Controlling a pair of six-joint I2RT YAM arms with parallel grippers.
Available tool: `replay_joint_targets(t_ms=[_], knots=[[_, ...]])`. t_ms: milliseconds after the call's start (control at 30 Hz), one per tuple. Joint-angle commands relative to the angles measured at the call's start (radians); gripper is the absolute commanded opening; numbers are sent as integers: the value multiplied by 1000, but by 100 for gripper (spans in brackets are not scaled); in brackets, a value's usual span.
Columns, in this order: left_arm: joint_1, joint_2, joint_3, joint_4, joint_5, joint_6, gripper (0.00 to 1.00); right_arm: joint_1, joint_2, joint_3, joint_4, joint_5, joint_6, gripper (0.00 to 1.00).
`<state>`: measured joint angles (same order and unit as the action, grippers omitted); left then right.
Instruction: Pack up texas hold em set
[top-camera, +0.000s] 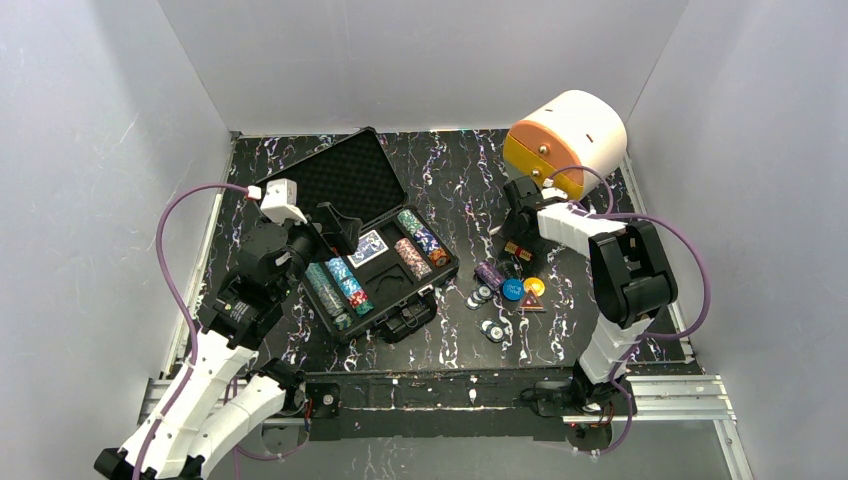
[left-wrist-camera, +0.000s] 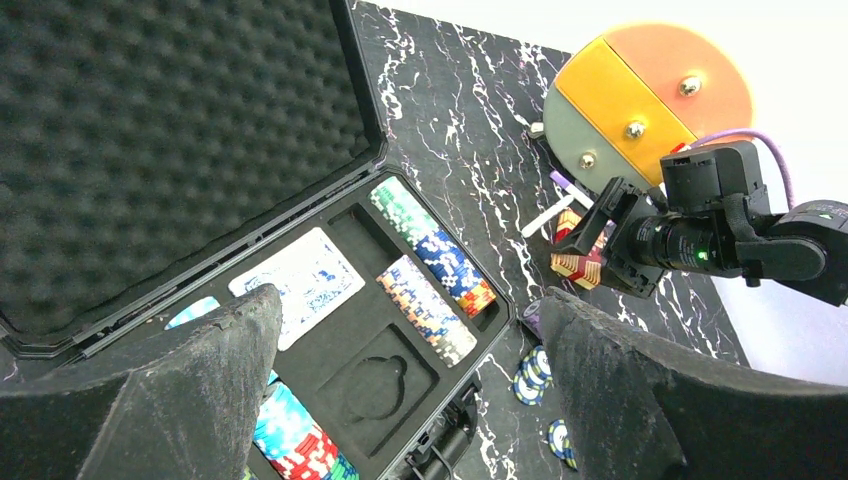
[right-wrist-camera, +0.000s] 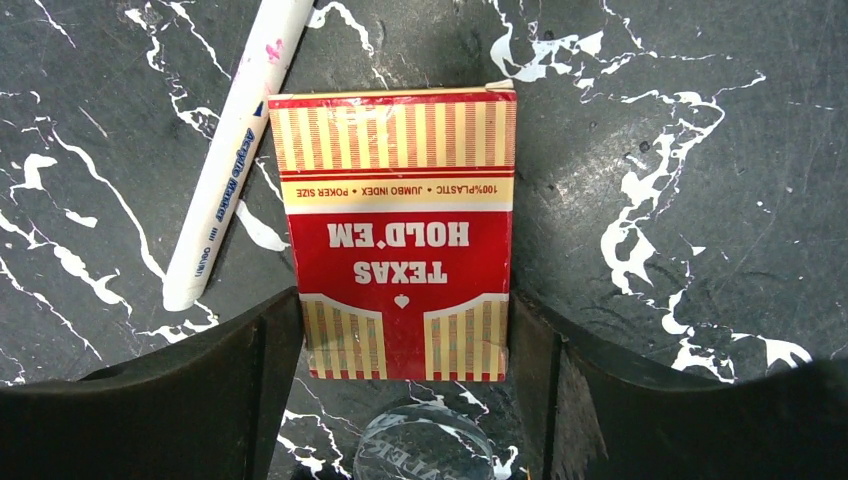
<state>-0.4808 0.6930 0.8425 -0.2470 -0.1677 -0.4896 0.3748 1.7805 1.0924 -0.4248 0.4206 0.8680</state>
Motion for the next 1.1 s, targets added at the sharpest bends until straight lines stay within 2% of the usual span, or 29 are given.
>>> replay_joint_targets(t_ms=[0, 133, 233, 400, 700, 833, 967, 1067], knots=[[1, 6, 36, -5, -13, 16, 98, -16, 55, -7, -23, 5, 23, 79], [1, 14, 44, -5, -8, 19, 98, -16, 9, -32, -3, 21, 31, 67], [1, 23, 50, -3, -2, 13, 98, -16, -60, -53, 5, 45, 22, 62], [1, 42, 52, 19, 31, -7, 98, -16, -224, -77, 26, 12, -57, 60], [1, 119, 57, 77, 156, -128, 98, 29, -479, -224, 246, -369, -285, 57], [1, 246, 104, 78, 370, -210, 98, 84, -550, -244, 319, -616, -434, 58], [1, 389, 158, 49, 536, -311, 98, 200, -602, -235, 330, -730, -555, 59], [1, 434, 142, 89, 639, -391, 98, 275, -625, -237, 394, -808, -559, 62]])
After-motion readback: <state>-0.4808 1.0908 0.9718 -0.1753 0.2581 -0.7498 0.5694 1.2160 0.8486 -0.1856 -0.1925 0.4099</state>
